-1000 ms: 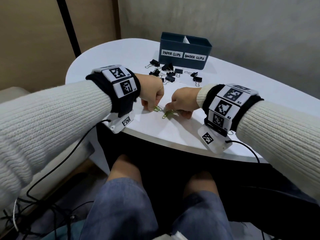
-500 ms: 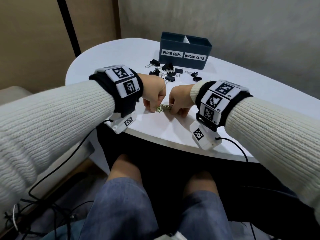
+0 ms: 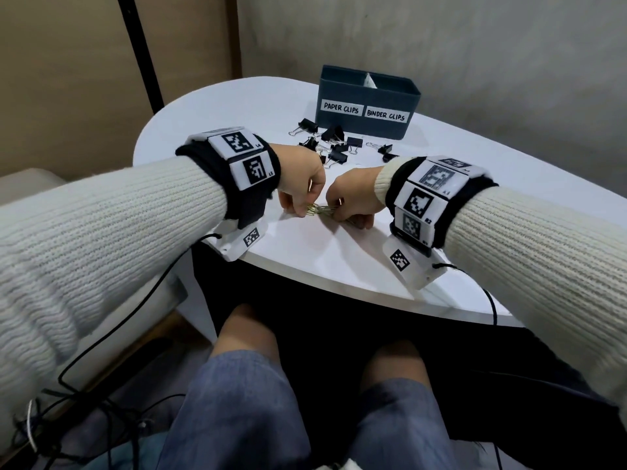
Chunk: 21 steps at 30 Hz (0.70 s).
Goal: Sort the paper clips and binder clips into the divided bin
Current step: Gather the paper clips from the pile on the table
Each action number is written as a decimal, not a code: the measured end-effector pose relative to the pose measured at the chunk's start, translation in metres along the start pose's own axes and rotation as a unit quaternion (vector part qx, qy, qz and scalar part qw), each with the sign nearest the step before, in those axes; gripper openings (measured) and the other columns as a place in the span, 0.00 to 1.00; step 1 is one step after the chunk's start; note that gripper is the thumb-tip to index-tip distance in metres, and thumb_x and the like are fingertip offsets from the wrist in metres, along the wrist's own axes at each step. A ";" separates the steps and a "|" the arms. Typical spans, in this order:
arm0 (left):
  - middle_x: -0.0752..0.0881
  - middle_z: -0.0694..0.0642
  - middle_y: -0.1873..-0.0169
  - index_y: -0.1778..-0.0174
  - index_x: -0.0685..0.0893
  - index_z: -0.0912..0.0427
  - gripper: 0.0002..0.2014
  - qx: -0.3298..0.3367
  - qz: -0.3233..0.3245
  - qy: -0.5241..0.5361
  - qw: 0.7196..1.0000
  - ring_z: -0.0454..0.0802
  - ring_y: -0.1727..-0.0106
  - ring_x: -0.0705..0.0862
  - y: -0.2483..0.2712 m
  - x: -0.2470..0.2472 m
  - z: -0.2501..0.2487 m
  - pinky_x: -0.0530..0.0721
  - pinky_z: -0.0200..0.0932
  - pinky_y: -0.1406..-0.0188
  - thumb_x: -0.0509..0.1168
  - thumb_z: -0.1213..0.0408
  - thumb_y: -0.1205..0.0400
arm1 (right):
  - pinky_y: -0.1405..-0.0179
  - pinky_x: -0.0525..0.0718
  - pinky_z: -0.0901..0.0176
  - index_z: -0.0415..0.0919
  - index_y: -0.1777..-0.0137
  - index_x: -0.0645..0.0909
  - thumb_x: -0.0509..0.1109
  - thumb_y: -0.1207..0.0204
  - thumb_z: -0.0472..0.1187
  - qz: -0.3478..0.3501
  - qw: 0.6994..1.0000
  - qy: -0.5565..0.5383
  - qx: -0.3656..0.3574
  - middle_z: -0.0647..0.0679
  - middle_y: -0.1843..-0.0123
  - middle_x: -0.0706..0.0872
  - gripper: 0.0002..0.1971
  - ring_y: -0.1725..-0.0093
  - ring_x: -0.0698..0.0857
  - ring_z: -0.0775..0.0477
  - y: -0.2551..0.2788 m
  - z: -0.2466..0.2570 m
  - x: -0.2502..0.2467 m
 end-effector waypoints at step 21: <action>0.78 0.51 0.78 0.65 0.85 0.61 0.06 0.009 0.012 -0.198 0.980 0.52 0.68 0.81 -0.006 0.007 -0.017 0.75 0.38 0.72 0.64 0.70 0.23 | 0.74 0.78 0.70 0.42 0.57 0.76 0.61 0.19 0.39 0.004 0.996 -0.089 -0.010 0.51 0.73 0.79 0.06 0.83 0.79 0.58 -0.004 -0.009 0.006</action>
Point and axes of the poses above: each hand's wrist, its own y-axis away from the middle knuckle, its own x-axis out of the palm, z = x × y, the point moved 4 cm from there along -y, towards the middle knuckle
